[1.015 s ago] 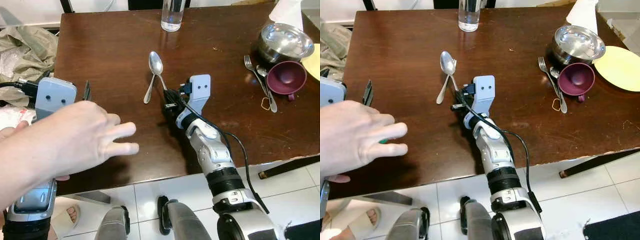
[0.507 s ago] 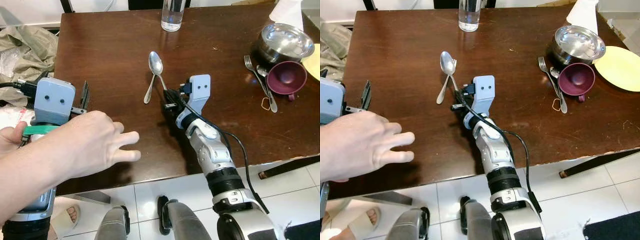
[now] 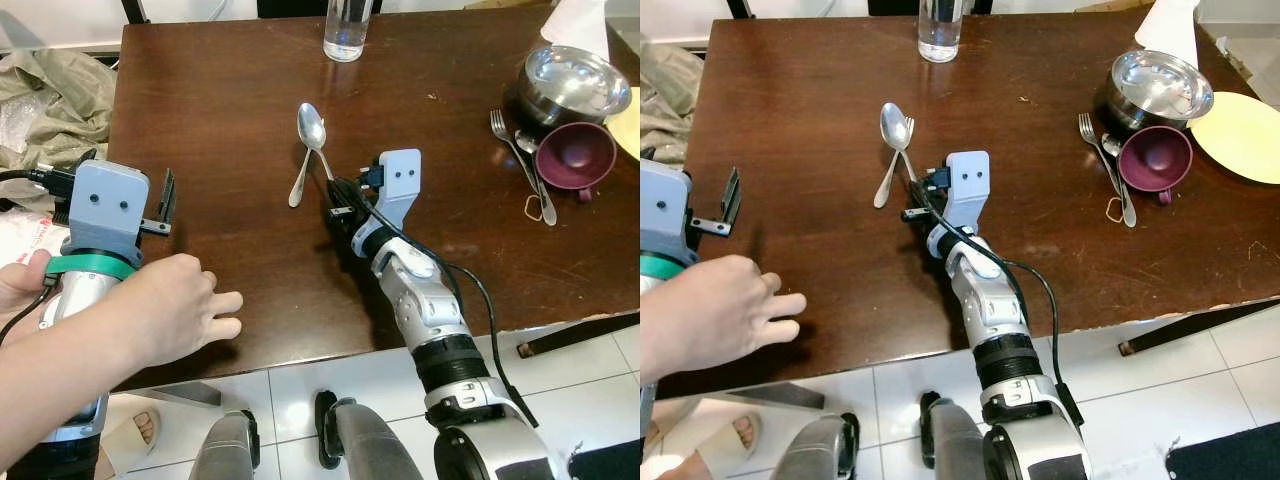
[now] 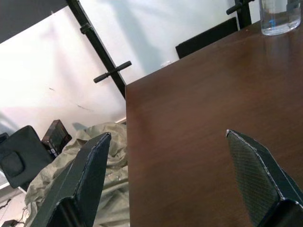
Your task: Setting the table
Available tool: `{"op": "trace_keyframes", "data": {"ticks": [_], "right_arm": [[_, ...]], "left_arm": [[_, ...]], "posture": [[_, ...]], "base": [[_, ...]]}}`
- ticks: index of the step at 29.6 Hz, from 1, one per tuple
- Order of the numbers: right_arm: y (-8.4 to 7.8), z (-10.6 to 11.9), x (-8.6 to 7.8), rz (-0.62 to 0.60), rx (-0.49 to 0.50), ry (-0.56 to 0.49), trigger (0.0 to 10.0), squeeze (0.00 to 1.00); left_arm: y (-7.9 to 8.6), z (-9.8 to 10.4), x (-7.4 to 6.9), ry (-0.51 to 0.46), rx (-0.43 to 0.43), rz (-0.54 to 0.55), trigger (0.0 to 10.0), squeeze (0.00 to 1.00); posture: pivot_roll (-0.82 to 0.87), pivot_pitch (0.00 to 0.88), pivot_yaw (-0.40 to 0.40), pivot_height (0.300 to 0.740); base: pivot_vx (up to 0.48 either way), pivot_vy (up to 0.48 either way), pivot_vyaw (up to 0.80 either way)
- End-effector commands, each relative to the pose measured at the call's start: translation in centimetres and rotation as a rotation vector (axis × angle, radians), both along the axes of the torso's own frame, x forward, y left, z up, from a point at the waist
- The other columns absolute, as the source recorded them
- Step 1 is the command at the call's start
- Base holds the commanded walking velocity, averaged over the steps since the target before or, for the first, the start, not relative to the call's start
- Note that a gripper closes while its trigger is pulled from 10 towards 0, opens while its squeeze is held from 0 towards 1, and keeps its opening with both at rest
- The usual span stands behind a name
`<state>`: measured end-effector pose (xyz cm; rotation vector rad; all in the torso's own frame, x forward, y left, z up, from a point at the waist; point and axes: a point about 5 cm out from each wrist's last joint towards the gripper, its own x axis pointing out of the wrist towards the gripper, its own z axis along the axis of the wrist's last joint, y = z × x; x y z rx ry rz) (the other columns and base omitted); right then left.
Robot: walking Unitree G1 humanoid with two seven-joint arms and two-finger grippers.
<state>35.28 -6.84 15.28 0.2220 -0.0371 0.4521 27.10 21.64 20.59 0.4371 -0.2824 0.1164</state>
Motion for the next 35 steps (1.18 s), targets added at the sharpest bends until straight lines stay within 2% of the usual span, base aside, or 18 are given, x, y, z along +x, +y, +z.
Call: {"op": "trace_keyframes", "data": {"ticks": [1, 35], "right_arm": [[0.05, -0.58, -0.25, 0.008, -0.007, 0.021, 10.0, 0.00], [0.02, -0.58, -0.25, 0.003, -0.006, 0.022, 10.0, 0.00]], "left_arm": [[0.34, -0.33, -0.15, 0.012, -0.002, 0.020, 10.0, 0.00], [0.24, -0.51, -0.07, 0.018, -0.005, 0.015, 10.0, 0.00]], "posture": [[0.04, 0.134, 0.005, 0.740], [0.04, 0.135, 0.006, 0.740]], "base": [[0.000, 0.000, 0.00], [0.000, 0.000, 0.00]]}}
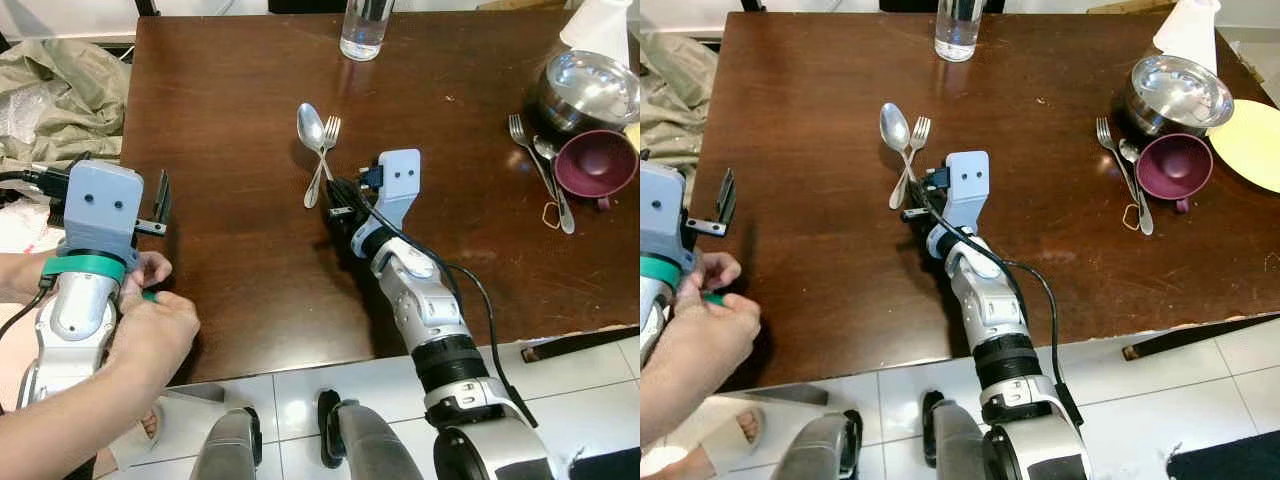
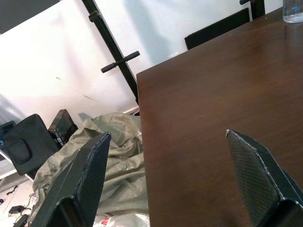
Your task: Setting the table
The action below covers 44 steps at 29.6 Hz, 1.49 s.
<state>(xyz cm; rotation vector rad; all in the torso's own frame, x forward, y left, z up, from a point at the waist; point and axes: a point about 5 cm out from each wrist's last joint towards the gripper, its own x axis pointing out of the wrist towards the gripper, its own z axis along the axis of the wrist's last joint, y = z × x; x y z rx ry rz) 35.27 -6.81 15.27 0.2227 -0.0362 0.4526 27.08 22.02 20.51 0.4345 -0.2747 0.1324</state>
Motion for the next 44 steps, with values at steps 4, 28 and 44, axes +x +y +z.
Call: {"op": "trace_keyframes", "data": {"ticks": [4, 28, 44], "right_arm": [[-0.1, -0.3, -0.3, 0.004, 0.001, -0.011, 10.0, 0.00], [-1.7, 2.4, -1.1, -0.014, 0.071, -0.183, 10.0, 0.00], [-1.6, 2.0, -1.2, -0.015, 0.062, -0.161, 10.0, 0.00]], "left_arm": [[0.0, -0.6, 0.0, 0.020, -0.044, 0.000, 10.0, 0.00], [0.4, -1.3, 0.6, 0.057, -0.185, -0.050, 10.0, 0.00], [0.4, -1.3, 0.6, 0.060, -0.181, -0.049, 10.0, 0.00]], "posture": [[0.04, 0.131, 0.003, 0.740], [0.04, 0.121, -0.002, 0.740], [0.04, 0.124, 0.001, 0.740]], "base": [[0.000, 0.000, 0.00], [0.000, 0.000, 0.00], [0.000, 0.000, 0.00]]}}
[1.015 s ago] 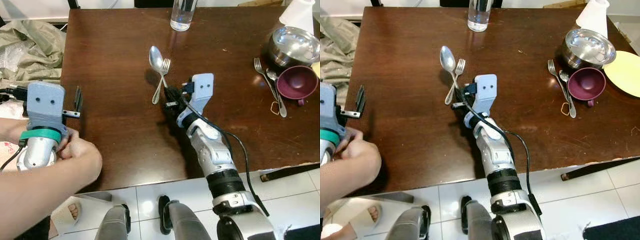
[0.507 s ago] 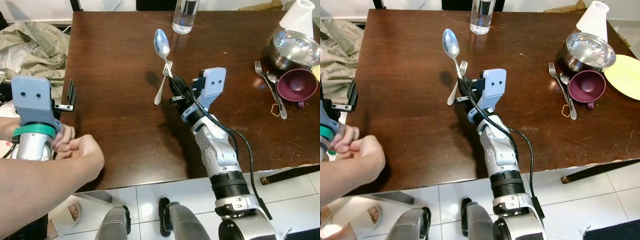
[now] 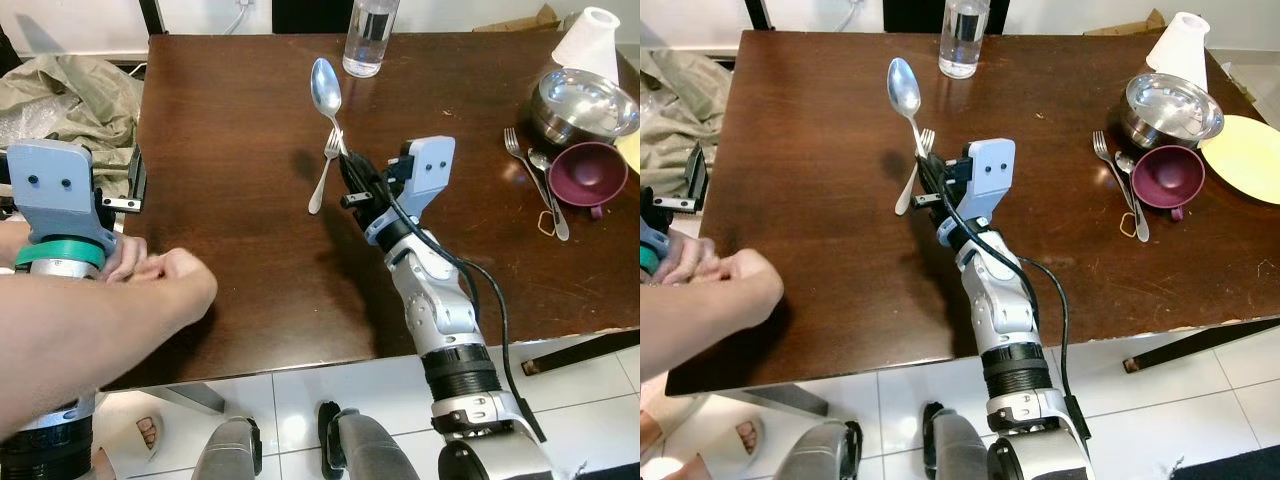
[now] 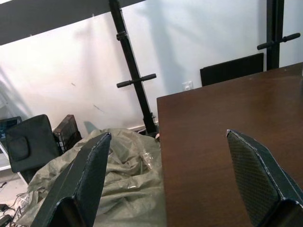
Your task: Setting the table
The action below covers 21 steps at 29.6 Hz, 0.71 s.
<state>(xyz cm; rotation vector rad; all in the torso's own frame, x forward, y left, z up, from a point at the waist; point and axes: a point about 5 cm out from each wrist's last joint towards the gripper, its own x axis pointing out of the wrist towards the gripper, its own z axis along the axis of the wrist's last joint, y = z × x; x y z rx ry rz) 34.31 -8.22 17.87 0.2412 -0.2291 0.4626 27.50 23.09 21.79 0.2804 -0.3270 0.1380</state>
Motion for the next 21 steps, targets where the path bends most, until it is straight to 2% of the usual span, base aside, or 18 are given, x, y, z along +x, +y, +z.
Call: {"op": "trace_keyframes", "data": {"ticks": [1, 21], "right_arm": [[-0.21, -0.59, -0.19, -0.006, 0.001, 0.021, 10.0, 0.00], [-0.09, -0.79, -0.19, -0.004, -0.004, 0.036, 10.0, 0.00]], "left_arm": [[-0.65, -2.55, 0.15, 0.118, -0.031, -0.031, 10.0, 0.00], [-0.68, -2.66, 0.10, 0.122, -0.029, -0.026, 10.0, 0.00]], "posture": [[0.04, 0.124, 0.001, 0.740], [0.04, 0.128, -0.001, 0.740]], "base": [[0.000, 0.000, 0.00], [0.000, 0.000, 0.00]]}}
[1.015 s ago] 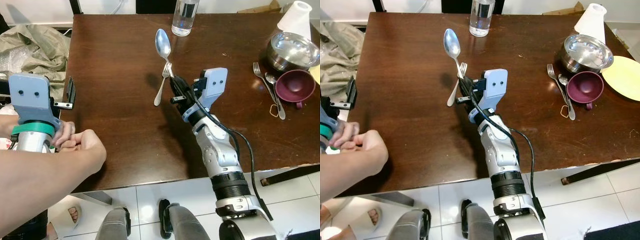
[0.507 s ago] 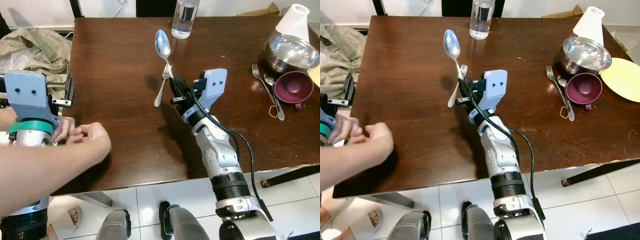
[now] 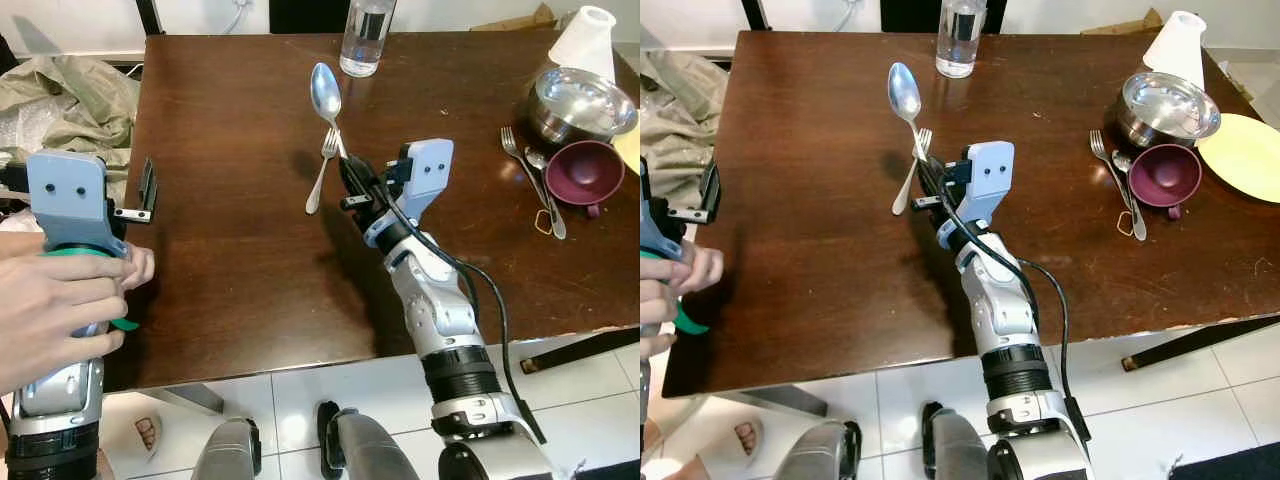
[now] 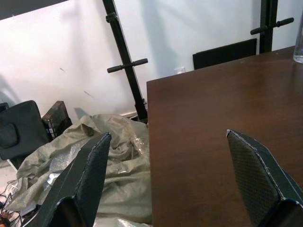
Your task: Setting the table
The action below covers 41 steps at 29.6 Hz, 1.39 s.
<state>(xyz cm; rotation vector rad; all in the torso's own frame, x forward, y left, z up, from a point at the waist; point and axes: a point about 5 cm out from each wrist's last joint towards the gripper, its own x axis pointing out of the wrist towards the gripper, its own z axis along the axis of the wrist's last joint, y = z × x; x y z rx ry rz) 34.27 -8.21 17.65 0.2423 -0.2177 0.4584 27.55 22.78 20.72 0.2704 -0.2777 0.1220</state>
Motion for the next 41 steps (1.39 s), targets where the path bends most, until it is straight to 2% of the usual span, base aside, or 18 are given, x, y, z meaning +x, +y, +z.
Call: {"op": "trace_keyframes", "data": {"ticks": [1, 41], "right_arm": [[-0.10, -0.58, -0.15, -0.002, -0.003, 0.024, 10.0, 0.00], [-0.06, -0.76, -0.06, -0.017, -0.006, 0.042, 10.0, 0.00]], "left_arm": [[-0.36, -1.60, 0.05, 0.072, -0.017, -0.015, 10.0, 0.00], [-0.58, -1.73, 0.08, 0.079, -0.017, -0.016, 10.0, 0.00]], "posture": [[0.04, 0.128, -0.001, 0.740], [0.03, 0.138, 0.002, 0.740]], "base": [[0.000, 0.000, 0.00], [0.000, 0.000, 0.00]]}}
